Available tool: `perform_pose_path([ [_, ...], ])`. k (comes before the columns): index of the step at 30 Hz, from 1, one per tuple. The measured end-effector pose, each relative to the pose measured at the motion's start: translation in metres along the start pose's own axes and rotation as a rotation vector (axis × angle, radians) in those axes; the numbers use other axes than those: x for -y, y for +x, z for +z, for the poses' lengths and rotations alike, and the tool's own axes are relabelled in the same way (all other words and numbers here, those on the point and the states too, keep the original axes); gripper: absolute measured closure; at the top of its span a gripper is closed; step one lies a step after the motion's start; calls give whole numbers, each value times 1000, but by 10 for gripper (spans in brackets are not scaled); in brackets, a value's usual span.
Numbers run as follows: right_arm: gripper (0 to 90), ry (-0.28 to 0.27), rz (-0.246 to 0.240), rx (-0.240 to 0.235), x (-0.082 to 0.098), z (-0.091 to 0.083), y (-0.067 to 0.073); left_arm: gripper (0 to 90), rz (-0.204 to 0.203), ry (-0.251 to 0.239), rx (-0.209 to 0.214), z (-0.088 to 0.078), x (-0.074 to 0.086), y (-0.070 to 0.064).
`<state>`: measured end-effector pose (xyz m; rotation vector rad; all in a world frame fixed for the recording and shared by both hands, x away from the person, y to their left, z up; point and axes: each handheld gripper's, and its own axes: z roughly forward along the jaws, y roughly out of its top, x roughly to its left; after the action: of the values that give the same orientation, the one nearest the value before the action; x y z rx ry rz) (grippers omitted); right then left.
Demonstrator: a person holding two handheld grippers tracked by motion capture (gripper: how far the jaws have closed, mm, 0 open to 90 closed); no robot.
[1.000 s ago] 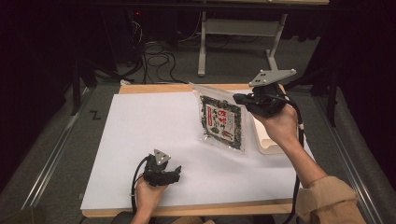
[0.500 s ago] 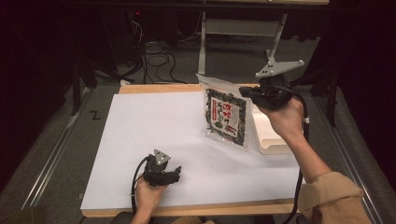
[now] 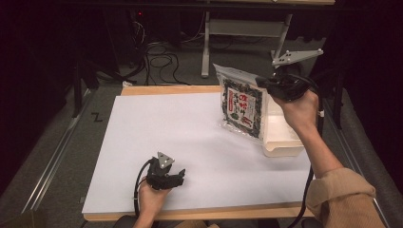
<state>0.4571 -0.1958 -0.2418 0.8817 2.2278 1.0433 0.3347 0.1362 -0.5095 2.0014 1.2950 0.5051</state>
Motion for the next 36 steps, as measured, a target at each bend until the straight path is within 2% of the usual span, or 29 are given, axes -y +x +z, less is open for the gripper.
perform_pose_path([
  [4, 900, -17, 21, 35, 3, -2, -9, 280, -3, 3, 0, 1, 0, 0],
  [8, 900, -12, 29, 69, 5, -3, -15, 280, 8, 7, 1, 2, -1, -1],
  [16, 900, -3, 52, 119, 5, -7, -29, 280, 2, 3, 2, 1, 0, 0],
  [27, 900, -6, 65, 180, 6, -22, -48, 281, 5, 9, 2, 2, 0, -1],
  [31, 900, -7, 82, 199, 9, -27, -55, 281, 5, 5, 1, 1, 0, -1],
  [33, 900, -7, 96, 210, 11, -30, -61, 281, -8, 7, 5, 1, 0, -1],
  [36, 900, 0, 112, 227, 15, -34, -67, 281, 4, 4, 6, 2, 0, -2],
])
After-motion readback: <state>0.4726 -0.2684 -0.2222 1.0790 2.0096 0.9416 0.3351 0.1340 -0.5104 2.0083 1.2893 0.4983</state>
